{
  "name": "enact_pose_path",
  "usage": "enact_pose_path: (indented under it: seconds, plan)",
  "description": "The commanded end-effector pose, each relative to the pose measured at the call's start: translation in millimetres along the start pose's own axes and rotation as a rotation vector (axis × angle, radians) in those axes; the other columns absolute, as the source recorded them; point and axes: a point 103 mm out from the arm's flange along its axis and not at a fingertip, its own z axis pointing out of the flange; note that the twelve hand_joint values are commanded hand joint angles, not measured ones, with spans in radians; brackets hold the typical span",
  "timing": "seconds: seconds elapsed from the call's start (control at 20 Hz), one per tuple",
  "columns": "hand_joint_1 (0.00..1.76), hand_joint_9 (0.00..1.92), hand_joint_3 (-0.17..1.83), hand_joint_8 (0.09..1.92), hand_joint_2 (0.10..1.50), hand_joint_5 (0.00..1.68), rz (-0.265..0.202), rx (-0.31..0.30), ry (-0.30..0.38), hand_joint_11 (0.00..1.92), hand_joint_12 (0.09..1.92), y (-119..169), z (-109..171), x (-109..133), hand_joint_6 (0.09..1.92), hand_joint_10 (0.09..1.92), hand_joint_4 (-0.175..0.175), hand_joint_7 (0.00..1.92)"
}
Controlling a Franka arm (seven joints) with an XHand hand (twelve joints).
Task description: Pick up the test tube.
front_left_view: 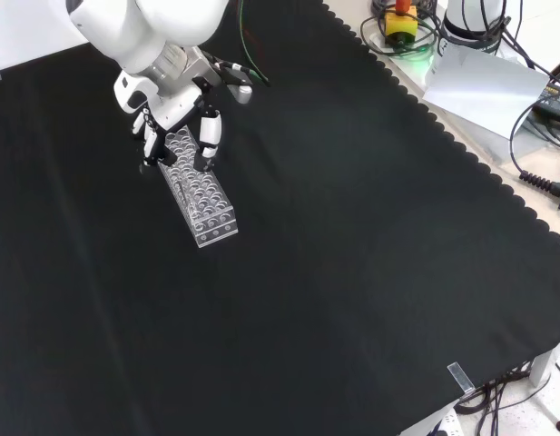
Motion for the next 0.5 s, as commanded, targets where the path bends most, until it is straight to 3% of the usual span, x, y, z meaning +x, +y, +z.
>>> enact_pose_path:
  seconds: [0.05, 0.35, 0.5]
  plan:
    - [0.76, 0.69, 0.34, 0.8, 0.87, 0.53, 0.023, 0.013, 0.073, 0.27, 1.49, 5, 19, -2, 0.14, 0.75, -0.129, 0.79]
    - [0.81, 0.74, 0.46, 0.79, 0.81, 0.49, 0.032, 0.025, 0.145, 0.31, 1.48, 9, 32, 9, 0.42, 0.72, -0.129, 0.83]
    - [0.82, 0.74, 0.47, 0.79, 0.8, 0.48, 0.036, 0.028, 0.177, 0.31, 1.48, 11, 33, 13, 0.47, 0.72, -0.129, 0.83]
